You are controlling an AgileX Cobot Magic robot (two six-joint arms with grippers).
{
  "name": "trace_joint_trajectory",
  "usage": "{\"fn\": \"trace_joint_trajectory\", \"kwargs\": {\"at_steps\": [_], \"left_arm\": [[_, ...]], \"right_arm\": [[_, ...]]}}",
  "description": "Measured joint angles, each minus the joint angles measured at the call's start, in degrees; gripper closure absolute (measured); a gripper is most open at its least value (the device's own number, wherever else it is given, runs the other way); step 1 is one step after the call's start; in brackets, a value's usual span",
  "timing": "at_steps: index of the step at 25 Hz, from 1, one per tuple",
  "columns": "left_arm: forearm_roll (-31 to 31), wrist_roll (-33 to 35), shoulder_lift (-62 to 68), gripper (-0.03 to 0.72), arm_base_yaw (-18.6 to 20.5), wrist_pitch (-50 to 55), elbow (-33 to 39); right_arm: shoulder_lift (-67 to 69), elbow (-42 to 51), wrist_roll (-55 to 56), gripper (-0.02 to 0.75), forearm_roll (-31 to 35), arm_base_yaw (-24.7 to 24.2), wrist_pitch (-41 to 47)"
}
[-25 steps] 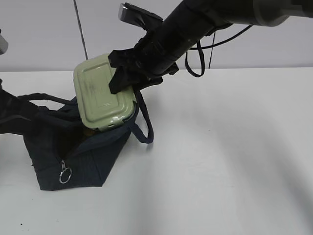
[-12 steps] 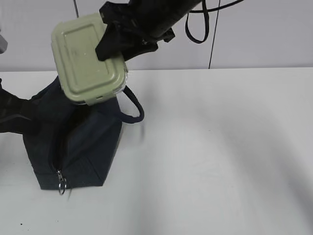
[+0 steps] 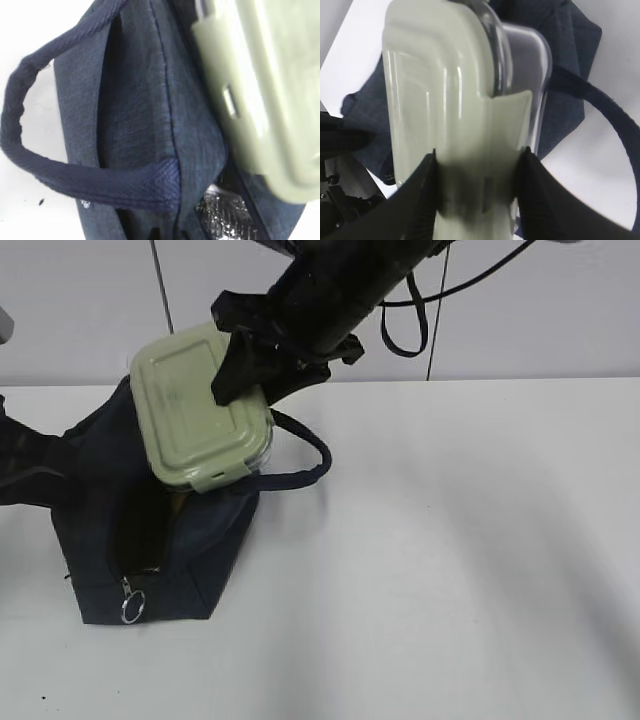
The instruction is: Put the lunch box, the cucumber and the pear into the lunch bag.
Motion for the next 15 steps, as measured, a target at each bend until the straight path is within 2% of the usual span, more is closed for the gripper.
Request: {"fn": "trace_joint_trajectory", "kwargs": {"at_steps": [10,15], "left_arm": [[-4.1,0.0,0.0,0.703,0.0,-2.8,0.0],[-4.7,0.6,0.0,0.703,-0.8,-2.9,0.0]], "right_arm": [[3.1,0.0,7.8,0.415,-6.8,0.4,1.3],[3.6,0.0,8.1,0.415,-3.8,0.8,0.0]]}}
